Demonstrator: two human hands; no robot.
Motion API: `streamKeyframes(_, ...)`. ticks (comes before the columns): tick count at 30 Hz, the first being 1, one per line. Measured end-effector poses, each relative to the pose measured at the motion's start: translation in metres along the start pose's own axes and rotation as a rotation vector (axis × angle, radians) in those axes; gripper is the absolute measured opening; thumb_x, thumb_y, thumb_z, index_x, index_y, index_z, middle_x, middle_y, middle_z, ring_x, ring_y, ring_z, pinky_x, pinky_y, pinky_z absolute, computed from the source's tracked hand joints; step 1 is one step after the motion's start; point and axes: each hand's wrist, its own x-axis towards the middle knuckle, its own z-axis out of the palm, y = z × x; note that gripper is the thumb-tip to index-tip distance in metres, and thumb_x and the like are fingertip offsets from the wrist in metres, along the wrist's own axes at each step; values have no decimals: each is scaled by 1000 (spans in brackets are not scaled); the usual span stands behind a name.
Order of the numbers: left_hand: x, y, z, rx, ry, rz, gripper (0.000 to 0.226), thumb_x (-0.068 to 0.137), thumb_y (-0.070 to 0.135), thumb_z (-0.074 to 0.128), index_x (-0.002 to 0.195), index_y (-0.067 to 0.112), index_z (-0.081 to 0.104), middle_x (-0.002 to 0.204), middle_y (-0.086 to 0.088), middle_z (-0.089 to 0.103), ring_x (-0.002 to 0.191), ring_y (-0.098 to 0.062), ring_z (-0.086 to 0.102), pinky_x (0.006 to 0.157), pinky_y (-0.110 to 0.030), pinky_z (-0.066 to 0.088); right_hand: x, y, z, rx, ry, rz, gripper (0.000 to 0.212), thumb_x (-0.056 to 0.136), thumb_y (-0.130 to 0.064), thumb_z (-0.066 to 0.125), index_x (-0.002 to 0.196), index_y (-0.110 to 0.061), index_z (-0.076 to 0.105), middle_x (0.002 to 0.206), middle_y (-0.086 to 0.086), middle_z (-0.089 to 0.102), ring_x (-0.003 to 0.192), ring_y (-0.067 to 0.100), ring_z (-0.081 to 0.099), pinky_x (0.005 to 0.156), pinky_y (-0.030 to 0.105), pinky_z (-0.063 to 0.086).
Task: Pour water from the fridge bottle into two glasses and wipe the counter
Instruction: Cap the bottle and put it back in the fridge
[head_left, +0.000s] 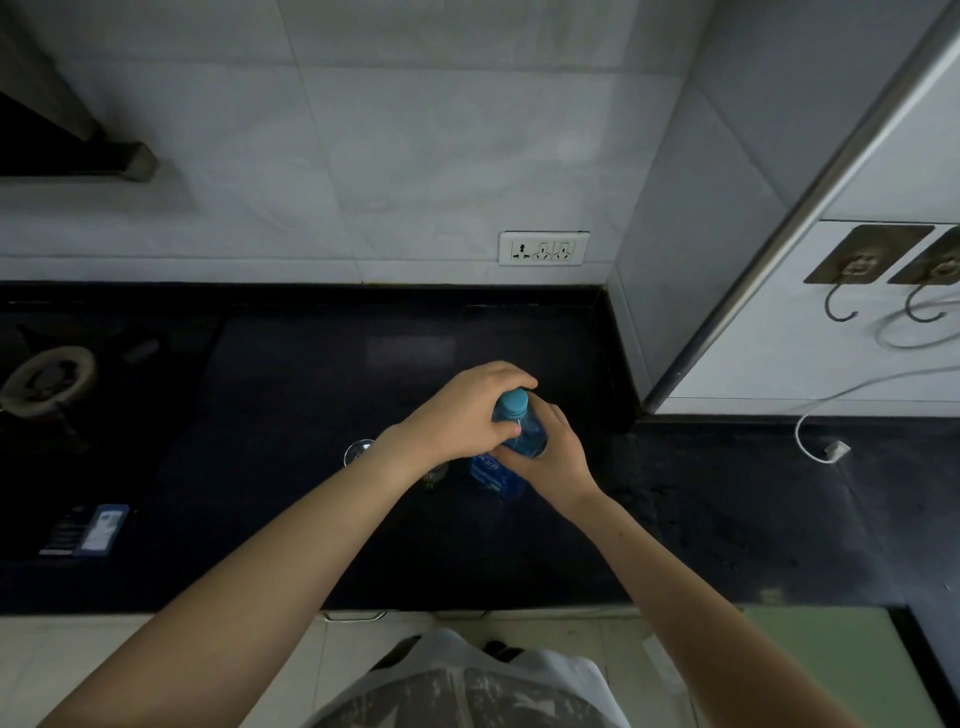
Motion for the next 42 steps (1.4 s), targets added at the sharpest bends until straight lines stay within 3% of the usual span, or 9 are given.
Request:
streamKeyframes(4, 1, 2, 0, 62, 45, -18, 44, 86, 22, 67, 129, 19, 56, 120, 6, 53, 112, -7, 48, 97, -24, 39, -1, -1, 0, 0, 1, 10, 75, 76, -25, 81, 140, -28, 42, 124, -12, 49, 107, -5, 50, 83, 9, 41)
streamKeyframes(13, 3, 6, 4, 141, 97, -107, 36, 88, 37, 63, 118, 17, 60, 106, 3, 51, 93, -6, 44, 82, -21, 37, 0, -1, 0, -37, 9, 21, 80, 76, -25, 81, 144, -24, 39, 129, -11, 47, 110, -1, 49, 80, 5, 39)
streamKeyframes(18, 3, 7, 3, 164, 98, -105, 37, 88, 37, 64, 118, 16, 60, 107, 1, 54, 97, -9, 49, 84, -23, 41, 0, 0, 0, -50, 10, 5, 78, 77, -26, 81, 143, -26, 40, 128, -11, 47, 106, -6, 50, 77, 2, 41)
streamKeyframes(24, 4, 5, 3, 114, 64, -30, 34, 89, 25, 64, 122, 16, 61, 112, 2, 56, 107, -11, 49, 93, -24, 38, 1, 1, 1, -43, 10, 0, 77, 76, -27, 81, 142, -24, 42, 127, -9, 48, 112, 4, 51, 88, 16, 45)
streamKeyframes(32, 2, -1, -1, -48, -7, 72, 39, 84, 0, 62, 119, 18, 65, 120, 6, 59, 111, -4, 53, 97, -17, 40, 0, -1, 0, 2, 9, 9, 66, 76, -25, 82, 132, -29, 49, 121, -12, 49, 108, -1, 52, 86, 16, 46)
streamKeyframes(36, 3, 2, 4, -25, 40, -26, 58, 80, 26, 73, 133, 24, 49, 130, 7, 48, 120, -6, 43, 100, -21, 35, 0, -1, 0, -12, -1, 11, 75, 77, -28, 81, 141, -24, 43, 128, -11, 47, 113, 2, 50, 88, 15, 43)
streamKeyframes(39, 5, 3, 5, 54, 113, -109, 47, 82, 38, 71, 122, 20, 55, 112, 7, 50, 107, -8, 46, 89, -22, 39, 0, 0, 0, -29, 7, 16, 79, 76, -27, 81, 144, -24, 40, 129, -11, 46, 114, 3, 49, 89, 13, 42)
streamKeyframes(42, 4, 2, 6, 63, 136, -76, 31, 85, 29, 67, 114, 19, 61, 102, 9, 53, 102, -10, 50, 86, -22, 39, 0, 0, 1, -26, 6, 4, 79, 76, -27, 81, 144, -25, 40, 127, -11, 47, 111, 1, 50, 83, 10, 42)
